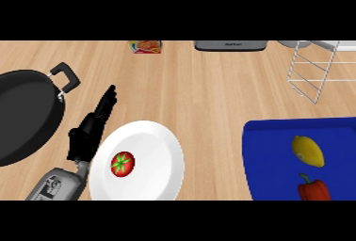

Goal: Pick the lemon from the tray and place it in the tiered shelf

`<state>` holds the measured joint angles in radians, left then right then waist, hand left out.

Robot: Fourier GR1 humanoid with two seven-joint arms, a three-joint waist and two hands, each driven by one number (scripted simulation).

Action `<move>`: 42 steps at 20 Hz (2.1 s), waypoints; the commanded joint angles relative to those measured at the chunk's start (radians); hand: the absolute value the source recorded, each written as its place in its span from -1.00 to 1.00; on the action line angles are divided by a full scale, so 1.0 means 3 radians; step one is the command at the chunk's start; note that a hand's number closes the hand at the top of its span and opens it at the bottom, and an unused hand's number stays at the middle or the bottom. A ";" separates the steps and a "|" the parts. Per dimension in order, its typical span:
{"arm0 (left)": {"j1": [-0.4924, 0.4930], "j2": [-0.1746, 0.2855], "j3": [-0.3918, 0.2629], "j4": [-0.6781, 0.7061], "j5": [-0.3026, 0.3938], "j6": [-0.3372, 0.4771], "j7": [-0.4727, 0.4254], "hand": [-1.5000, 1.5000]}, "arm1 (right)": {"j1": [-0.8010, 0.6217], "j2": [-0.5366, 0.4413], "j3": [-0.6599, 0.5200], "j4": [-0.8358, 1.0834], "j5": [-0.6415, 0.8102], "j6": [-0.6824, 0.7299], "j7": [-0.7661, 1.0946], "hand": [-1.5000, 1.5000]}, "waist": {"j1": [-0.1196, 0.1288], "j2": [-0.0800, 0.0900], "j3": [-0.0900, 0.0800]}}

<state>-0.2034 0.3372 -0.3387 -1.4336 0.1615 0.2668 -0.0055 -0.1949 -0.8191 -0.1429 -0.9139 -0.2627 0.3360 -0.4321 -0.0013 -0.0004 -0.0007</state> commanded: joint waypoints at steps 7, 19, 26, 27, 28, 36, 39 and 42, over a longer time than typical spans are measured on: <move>0.0020 -0.0014 0.0082 0.0025 -0.0019 -0.0068 0.0018 0.00 | 0.0142 -0.0683 0.0490 -0.1095 0.0513 0.0302 0.0951 -1.00 | -0.0038 -0.0020 -0.0009; -0.0054 -0.0204 0.0268 0.0370 -0.0170 -0.0284 -0.0273 0.00 | 0.0554 -0.0460 0.0492 -0.2280 0.1000 0.0139 0.1923 -1.00 | -0.0024 -0.0002 0.0001; -0.0104 -0.0398 0.0320 0.0318 -0.0360 -0.0236 -0.0068 0.00 | 0.0731 -0.0136 0.0255 -0.2767 0.1208 0.0153 0.2251 -1.00 | -0.0020 -0.0001 0.0001; 0.0012 -0.0302 0.0423 0.0313 -0.0332 -0.0321 -0.0191 0.00 | 0.0739 -0.0097 0.0289 -0.2843 0.1290 0.0193 0.2299 -1.00 | -0.0012 -0.0001 0.0001; -0.0136 -0.0252 0.0489 0.0223 -0.0289 -0.0453 -0.0008 0.00 | 0.0629 -0.0116 0.0170 -0.2815 0.1220 0.0341 0.2404 -1.00 | -0.0008 -0.0001 0.0001; 0.0024 -0.0425 0.0507 0.0062 -0.0530 -0.0436 0.0107 0.00 | 0.0593 0.0373 0.0187 -0.2902 0.1649 0.0425 0.2549 -1.00 | 0.0005 0.0000 0.0002; -0.0062 -0.0408 0.0634 0.0112 -0.0517 -0.0539 0.0090 0.00 | 0.0883 0.0517 0.0154 -0.3059 0.1812 0.0426 0.2395 -1.00 | -0.0011 -0.0001 0.0002; 0.0253 -0.0492 0.0522 -0.0070 -0.0651 -0.0472 0.0024 0.00 | 0.0460 0.0459 0.0003 -0.2826 0.1718 0.0663 0.2612 -1.00 | 0.0017 0.0000 0.0002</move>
<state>-0.1877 0.2062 -0.1673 -1.4093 0.0017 0.1178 0.0024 0.0150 -0.6902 -0.1156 -1.7947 0.2475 0.4815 0.3102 -0.0015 -0.0006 0.0001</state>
